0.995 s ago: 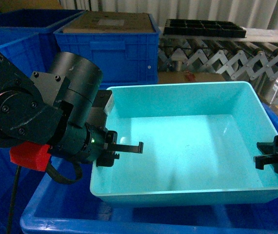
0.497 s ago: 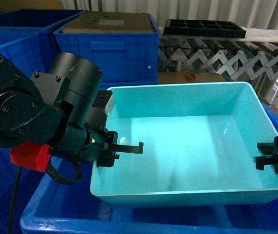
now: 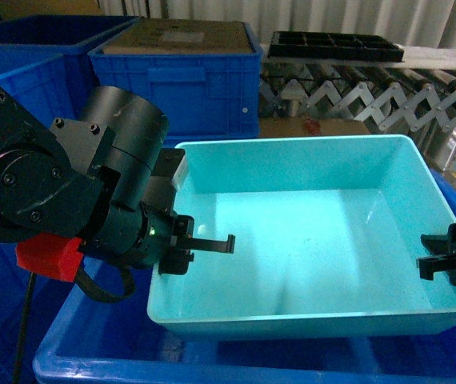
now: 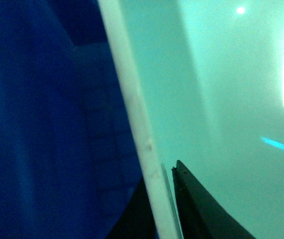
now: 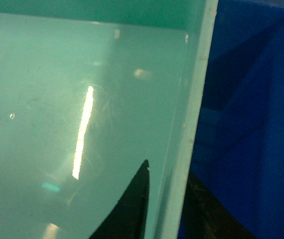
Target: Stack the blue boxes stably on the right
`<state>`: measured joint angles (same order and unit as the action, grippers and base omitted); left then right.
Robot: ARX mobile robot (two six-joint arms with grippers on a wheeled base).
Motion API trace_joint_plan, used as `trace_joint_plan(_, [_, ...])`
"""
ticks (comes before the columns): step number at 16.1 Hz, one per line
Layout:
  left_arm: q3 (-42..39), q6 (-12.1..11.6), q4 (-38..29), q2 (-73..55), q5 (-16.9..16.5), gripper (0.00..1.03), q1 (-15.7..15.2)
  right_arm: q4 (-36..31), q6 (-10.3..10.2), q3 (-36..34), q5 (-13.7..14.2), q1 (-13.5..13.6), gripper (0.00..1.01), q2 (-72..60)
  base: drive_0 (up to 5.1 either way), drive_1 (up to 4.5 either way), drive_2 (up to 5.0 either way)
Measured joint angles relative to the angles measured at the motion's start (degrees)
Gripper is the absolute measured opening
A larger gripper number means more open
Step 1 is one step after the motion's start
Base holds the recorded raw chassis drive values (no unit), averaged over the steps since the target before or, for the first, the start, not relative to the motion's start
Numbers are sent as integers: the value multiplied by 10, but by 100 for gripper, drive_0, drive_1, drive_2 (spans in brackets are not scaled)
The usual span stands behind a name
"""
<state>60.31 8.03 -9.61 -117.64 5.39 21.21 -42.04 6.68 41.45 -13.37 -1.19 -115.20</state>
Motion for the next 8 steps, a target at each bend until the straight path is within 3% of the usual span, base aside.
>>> trace_joint_plan(2, [6, -31, -8, 0, 4, 31, -7, 2, 43, 0, 1, -4, 35, 0, 0, 0, 0])
trace_joint_plan(4, [7, -40, -7, 0, 7, 51, -11, 2, 56, 0, 2, -4, 55, 0, 0, 0, 0])
trace_joint_plan(8, [7, -45, -7, 0, 5, 92, -9, 2, 63, 0, 2, -3, 98, 0, 0, 0, 0])
